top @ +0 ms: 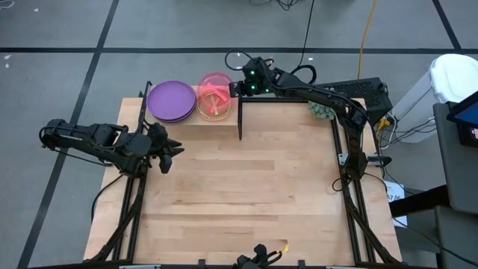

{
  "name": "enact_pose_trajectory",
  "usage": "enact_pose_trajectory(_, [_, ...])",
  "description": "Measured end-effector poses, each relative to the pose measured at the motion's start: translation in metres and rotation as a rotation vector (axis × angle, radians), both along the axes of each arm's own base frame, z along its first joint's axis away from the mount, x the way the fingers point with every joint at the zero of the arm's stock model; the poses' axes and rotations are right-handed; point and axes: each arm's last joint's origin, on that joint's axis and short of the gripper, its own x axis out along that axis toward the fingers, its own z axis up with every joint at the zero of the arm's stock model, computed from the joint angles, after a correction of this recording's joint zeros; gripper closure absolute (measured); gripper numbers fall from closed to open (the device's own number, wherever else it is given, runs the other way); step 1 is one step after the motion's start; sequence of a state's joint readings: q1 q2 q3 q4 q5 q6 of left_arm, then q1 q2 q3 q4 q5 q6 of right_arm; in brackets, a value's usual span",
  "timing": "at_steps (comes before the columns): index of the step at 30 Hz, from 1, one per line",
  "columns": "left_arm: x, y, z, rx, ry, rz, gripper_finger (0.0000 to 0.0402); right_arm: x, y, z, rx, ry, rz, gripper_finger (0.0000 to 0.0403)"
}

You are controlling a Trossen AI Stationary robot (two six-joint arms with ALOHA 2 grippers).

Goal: Place and stack plates onto a shelf
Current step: Stack the pink plate on the green plate

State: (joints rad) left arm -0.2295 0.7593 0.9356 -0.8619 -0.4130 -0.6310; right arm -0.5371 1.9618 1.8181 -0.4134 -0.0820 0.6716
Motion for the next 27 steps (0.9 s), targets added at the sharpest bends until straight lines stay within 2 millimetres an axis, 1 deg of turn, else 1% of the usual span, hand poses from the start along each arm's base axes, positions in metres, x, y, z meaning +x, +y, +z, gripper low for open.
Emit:
enact_pose_trajectory(5, [0.0, 0.0, 0.0, 0.006, 0.002, -0.005, 0.0279, 0.0, 0.003, -0.02, 0.054, 0.01, 0.007, 0.0403])
enact_pose_trajectory(8, [0.0, 0.0, 0.0, 0.004, 0.002, -0.004, 0.0279, -0.001, 0.004, -0.025, 0.059, 0.006, 0.002, 0.0403])
enact_pose_trajectory(19, [0.0, 0.0, 0.0, -0.001, 0.0, 0.001, 0.0279, -0.001, 0.004, -0.026, 0.043, 0.01, 0.011, 0.0403])
enact_pose_trajectory(27, [0.0, 0.001, 0.0, 0.03, 0.005, -0.001, 0.0279, -0.001, 0.004, -0.025, 0.03, 0.015, 0.021, 0.0403])
